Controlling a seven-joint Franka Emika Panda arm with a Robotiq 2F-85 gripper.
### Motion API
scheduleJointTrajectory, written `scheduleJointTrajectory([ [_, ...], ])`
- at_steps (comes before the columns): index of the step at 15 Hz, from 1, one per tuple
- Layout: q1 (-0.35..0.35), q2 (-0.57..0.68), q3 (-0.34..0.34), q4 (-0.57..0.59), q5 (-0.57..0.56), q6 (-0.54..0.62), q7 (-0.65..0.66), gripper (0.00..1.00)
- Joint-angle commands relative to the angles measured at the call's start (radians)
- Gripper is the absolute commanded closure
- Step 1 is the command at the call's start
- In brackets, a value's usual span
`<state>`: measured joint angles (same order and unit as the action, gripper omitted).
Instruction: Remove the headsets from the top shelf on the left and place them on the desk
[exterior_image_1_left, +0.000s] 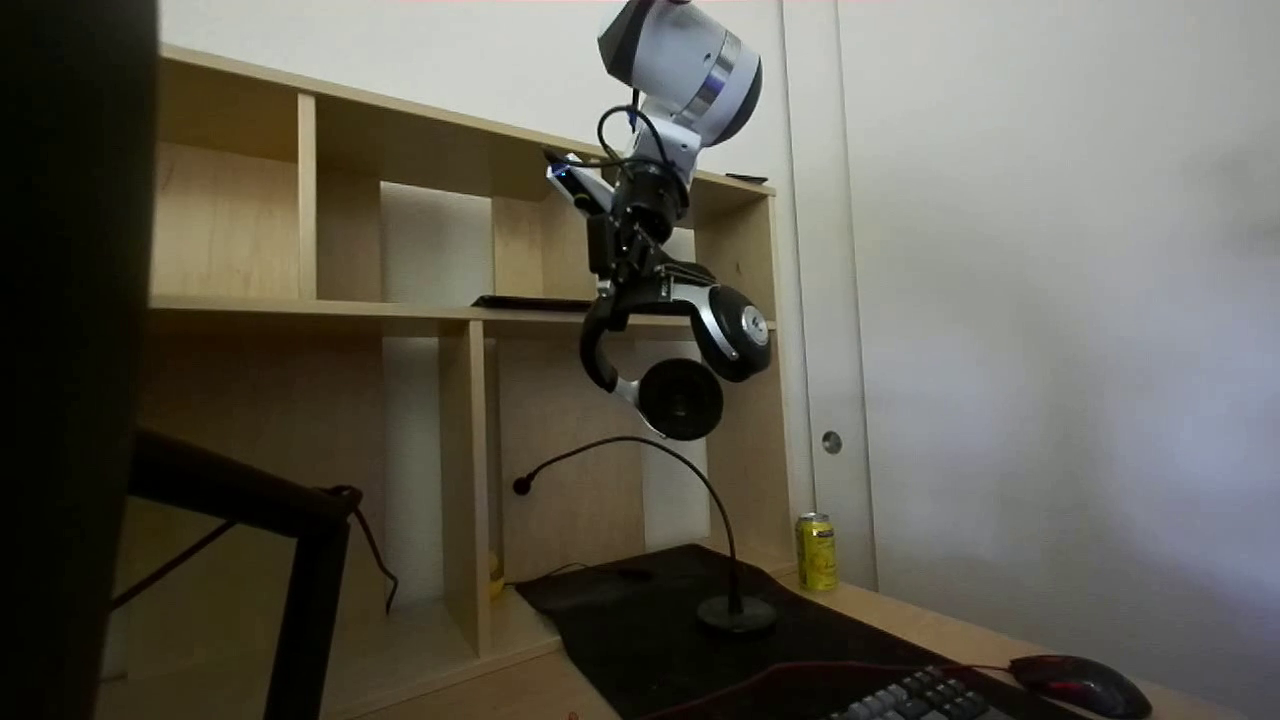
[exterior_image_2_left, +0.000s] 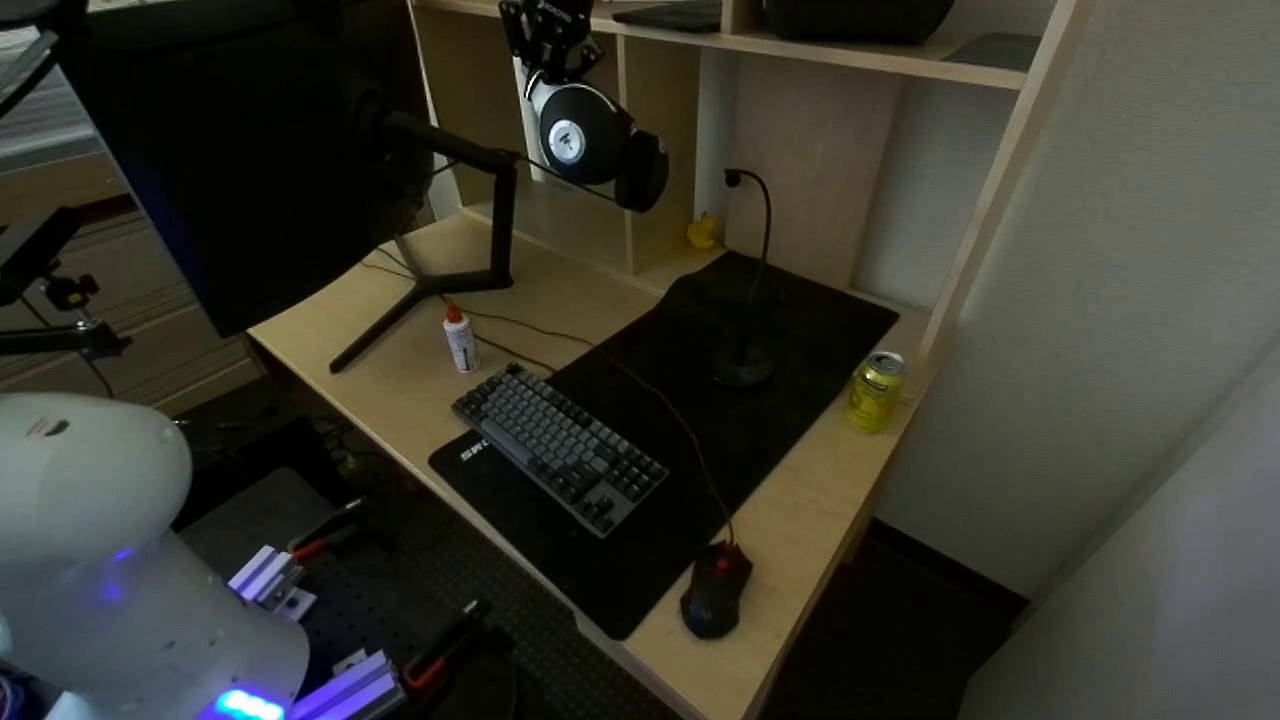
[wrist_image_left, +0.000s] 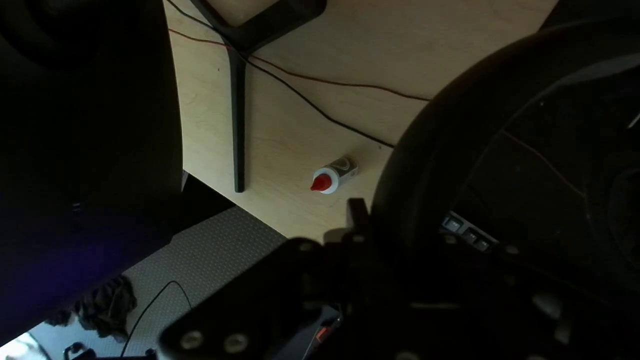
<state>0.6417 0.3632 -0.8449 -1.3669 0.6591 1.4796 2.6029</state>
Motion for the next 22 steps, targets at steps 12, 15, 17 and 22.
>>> scheduleJointTrajectory([
  [12,-0.038,0.154,0.010,-0.017,0.165,0.006,-0.015,0.95],
  [15,-0.056,0.229,0.023,-0.014,0.211,0.050,-0.016,0.95],
  [17,-0.046,0.266,0.012,-0.015,0.229,0.136,-0.014,0.95],
  [22,-0.037,0.297,0.004,-0.032,0.226,0.155,-0.005,0.79],
])
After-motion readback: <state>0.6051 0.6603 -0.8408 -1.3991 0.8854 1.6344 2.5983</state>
